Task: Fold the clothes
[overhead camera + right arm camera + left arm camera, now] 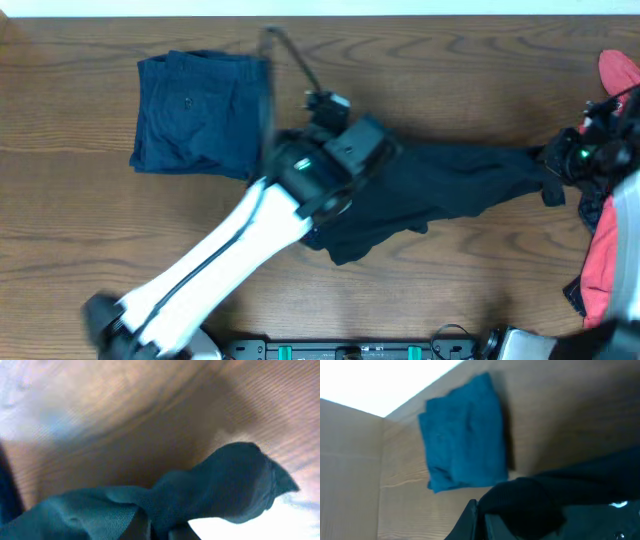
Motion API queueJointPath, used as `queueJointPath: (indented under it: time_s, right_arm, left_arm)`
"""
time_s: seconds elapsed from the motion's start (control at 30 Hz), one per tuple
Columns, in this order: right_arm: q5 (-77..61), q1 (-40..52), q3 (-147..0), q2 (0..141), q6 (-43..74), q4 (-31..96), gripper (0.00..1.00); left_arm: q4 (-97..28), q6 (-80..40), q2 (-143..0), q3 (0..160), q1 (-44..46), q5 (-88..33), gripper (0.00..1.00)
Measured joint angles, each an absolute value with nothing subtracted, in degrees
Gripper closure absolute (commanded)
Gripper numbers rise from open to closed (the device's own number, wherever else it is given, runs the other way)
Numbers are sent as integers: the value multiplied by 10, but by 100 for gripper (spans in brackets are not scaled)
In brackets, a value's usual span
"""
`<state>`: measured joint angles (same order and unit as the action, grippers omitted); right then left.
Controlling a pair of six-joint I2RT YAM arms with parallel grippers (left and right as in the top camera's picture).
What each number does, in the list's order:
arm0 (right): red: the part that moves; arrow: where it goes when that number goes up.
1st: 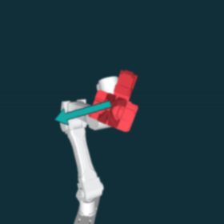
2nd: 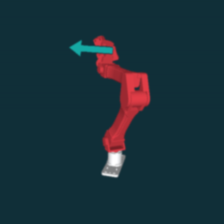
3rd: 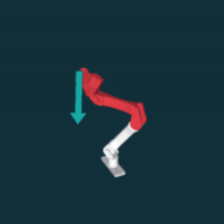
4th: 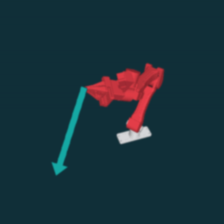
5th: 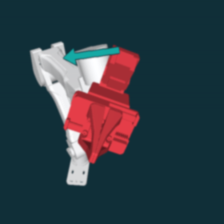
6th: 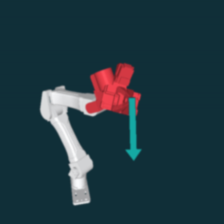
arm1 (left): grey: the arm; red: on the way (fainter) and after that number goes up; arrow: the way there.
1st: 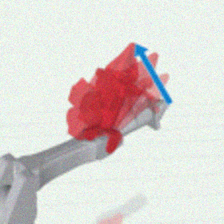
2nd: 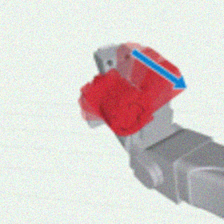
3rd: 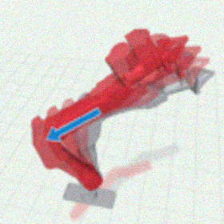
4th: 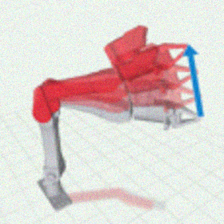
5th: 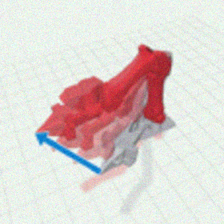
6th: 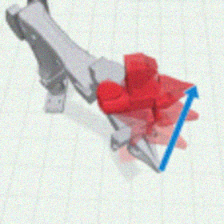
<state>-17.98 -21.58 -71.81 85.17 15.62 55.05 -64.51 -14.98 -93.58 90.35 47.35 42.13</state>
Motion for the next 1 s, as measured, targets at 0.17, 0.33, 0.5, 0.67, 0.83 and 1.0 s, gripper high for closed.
queueJointPath:
  time_s: [0.17,0.33,0.5,0.67,0.83,1.0]
  right_arm:
    - [-193,-216,-717,950,152,502,45]
    - [-246,-216,-715,983,116,535,41]
    - [-260,-199,-710,982,91,588,42]
    - [-249,-156,-654,982,81,569,43]
    - [-236,-128,-567,982,80,524,44]
    - [-261,-129,-513,982,72,466,46]
  left_arm:
    - [-625,-150,-1014,903,474,419,94]
    - [-618,-147,-1032,902,474,420,94]
    - [-612,-142,-1031,902,474,420,94]
    - [-606,-137,-1031,902,474,420,94]
    - [-604,-135,-1031,902,474,420,94]
    - [-603,-135,-1031,902,474,420,94]
